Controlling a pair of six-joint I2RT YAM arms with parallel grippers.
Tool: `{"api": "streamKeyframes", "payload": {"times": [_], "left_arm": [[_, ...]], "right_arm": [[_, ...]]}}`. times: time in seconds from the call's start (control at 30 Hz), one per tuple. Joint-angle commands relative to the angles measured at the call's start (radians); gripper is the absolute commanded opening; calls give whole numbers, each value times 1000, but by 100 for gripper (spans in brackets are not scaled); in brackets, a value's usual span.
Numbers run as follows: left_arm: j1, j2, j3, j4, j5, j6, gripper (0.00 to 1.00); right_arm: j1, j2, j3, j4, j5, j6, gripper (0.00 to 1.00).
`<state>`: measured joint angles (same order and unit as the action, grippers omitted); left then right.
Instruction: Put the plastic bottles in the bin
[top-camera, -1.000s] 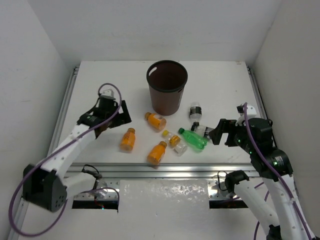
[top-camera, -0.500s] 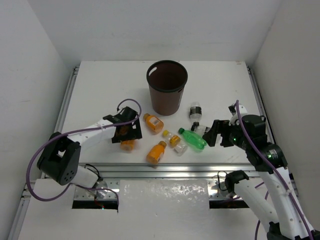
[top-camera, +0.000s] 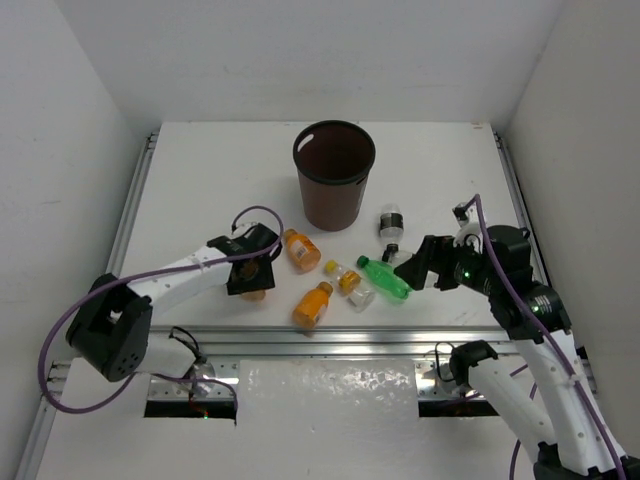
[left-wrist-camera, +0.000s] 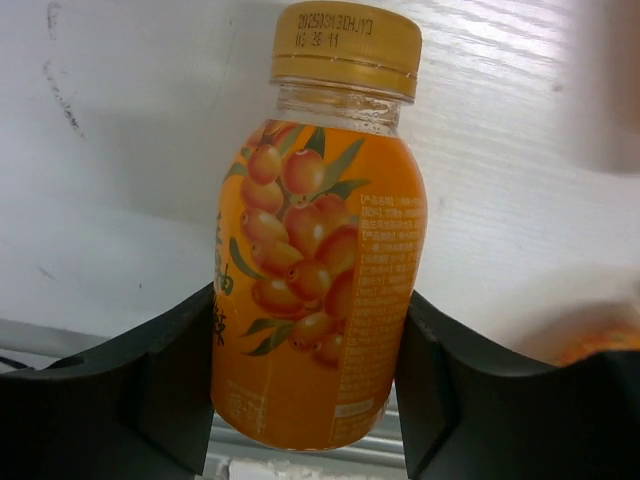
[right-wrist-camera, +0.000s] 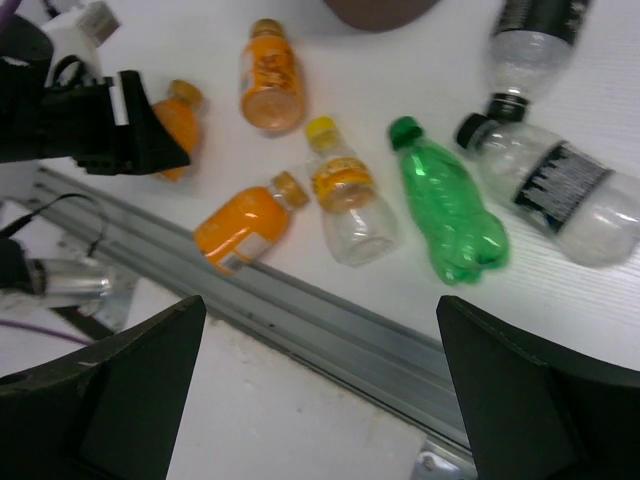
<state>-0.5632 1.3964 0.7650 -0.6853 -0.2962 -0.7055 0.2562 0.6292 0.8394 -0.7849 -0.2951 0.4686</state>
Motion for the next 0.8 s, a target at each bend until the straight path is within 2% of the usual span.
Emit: {"api": "streamKeyframes", "payload": {"times": [0.0, 0.03, 0.1, 0.13, 0.17, 0.2, 0.23, 0.27, 0.33, 0.5, 0.57, 0.77], "left_arm": [[-41, -115, 91, -60, -20, -3, 0], [-68, -163, 121, -72, -9, 11, 0], [-96, -220, 148, -80, 21, 32, 0], [-110, -287, 158, -66, 78, 59, 0], [-138, -325, 166, -12, 116, 73, 0], [-147, -364, 162, 30, 162, 90, 0], [-155, -441, 152, 83, 274, 124, 0], [-158, -477, 122, 192, 337, 135, 0], [-161, -545, 97, 291, 484, 146, 0], [-173, -548, 65, 541, 724, 127, 0], [-179, -548, 50, 623, 752, 110, 0], [-182, -501, 63, 642, 759, 113, 0]], "right_arm": [[-5, 15, -26, 159, -174, 94, 99], [-5, 18, -55, 264, -281, 166, 99], [-5, 36, -92, 407, -389, 266, 99], [-5, 47, -132, 581, -436, 327, 99], [0, 62, -157, 684, -511, 450, 99], [5, 99, -177, 773, -527, 503, 99], [14, 121, -193, 932, -526, 543, 99], [47, 145, -186, 970, -488, 562, 99], [86, 230, -124, 987, -444, 536, 99], [235, 363, -47, 1061, -345, 504, 99], [276, 406, -36, 1082, -326, 504, 99], [328, 445, 9, 1110, -338, 479, 99]]}}
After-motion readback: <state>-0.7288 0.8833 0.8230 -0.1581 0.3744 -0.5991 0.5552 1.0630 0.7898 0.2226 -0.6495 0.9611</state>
